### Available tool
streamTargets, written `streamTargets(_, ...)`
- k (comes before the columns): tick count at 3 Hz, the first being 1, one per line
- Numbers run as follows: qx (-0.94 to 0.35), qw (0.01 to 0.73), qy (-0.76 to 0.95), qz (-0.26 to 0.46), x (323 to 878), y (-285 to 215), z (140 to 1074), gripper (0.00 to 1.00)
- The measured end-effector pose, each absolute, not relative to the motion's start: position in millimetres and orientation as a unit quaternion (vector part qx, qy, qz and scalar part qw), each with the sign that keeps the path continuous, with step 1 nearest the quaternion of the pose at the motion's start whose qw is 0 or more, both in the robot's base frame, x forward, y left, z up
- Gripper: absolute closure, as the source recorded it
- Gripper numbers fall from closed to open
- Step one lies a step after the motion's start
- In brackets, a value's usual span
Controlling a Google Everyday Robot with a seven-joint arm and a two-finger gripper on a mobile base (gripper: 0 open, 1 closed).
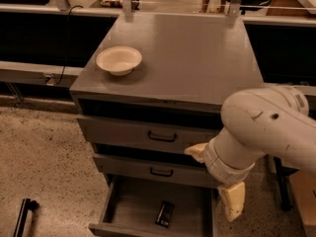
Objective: Pick rxbar chocolate from bottom drawer and place on counter
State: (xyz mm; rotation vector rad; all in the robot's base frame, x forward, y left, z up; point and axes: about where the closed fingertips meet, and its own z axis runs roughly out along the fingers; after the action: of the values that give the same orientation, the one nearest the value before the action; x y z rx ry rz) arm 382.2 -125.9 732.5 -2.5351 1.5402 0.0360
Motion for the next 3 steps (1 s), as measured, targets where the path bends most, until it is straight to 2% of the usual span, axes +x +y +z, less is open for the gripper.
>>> streamTargets(1, -0.859, 0.125, 0.497, 0.0, 389, -117, 734, 0.0)
streamTargets(2, -0.867, 0.093, 0.49, 0.006, 388, -113, 720, 0.0)
streamTargets(3, -0.879, 0.101, 0.459, 0.074, 373, -80, 659, 0.0)
